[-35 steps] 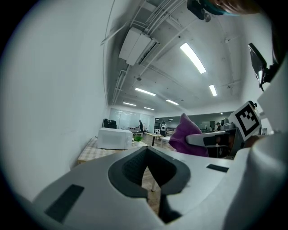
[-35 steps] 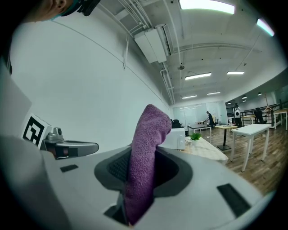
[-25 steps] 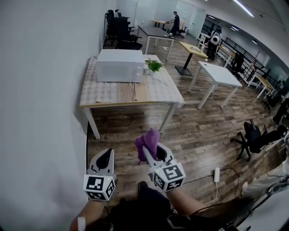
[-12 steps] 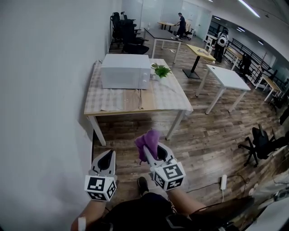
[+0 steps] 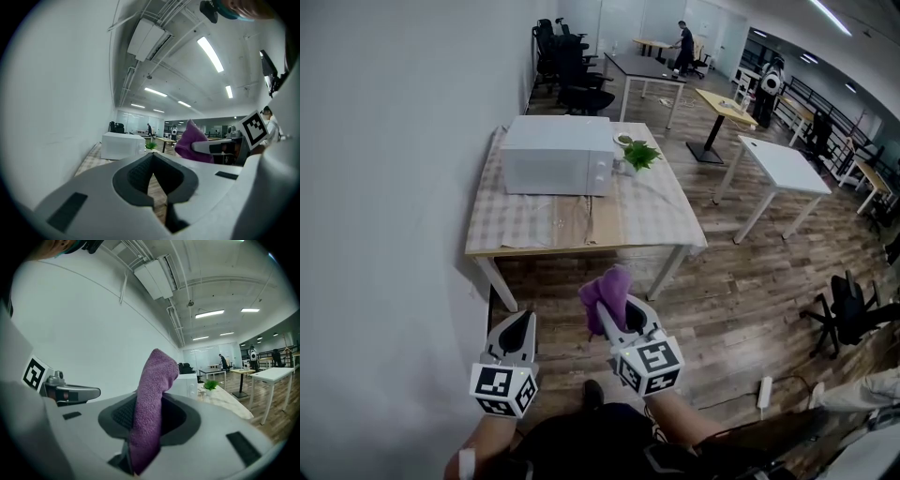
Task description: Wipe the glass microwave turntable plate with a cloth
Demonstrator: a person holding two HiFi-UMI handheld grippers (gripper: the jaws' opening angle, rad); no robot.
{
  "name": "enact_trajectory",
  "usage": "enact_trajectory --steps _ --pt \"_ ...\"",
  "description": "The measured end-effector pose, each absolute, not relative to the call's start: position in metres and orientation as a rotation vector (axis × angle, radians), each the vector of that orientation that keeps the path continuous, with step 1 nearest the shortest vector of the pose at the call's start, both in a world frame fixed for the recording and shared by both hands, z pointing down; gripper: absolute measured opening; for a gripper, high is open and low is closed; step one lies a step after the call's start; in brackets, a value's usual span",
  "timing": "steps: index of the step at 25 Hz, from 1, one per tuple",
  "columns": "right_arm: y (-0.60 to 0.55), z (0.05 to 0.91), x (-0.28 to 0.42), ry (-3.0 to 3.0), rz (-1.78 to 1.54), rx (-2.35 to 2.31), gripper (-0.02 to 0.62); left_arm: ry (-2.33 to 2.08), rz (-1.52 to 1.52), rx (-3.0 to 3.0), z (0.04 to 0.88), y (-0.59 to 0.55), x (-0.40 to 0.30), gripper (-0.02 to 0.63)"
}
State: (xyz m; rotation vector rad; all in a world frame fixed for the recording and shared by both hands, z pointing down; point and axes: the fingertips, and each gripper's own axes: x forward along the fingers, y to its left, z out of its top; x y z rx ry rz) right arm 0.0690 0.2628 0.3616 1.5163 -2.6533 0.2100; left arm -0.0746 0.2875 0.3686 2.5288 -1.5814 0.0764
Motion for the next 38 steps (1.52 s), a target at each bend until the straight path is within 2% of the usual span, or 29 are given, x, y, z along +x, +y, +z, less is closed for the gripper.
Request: enact_trajectory --steps 21,38 --pt "0.125 0.384 0.122 -2.732 0.277 1.372 0.129 -1.643 0.166 2.471 0.386 0.154 -0.014 0.008" --pt "0.059 0.387 0.107 -2.709 0.265 1.374 0.129 -1.671 0.144 2.443 0.391 0.084 -0.037 0.008"
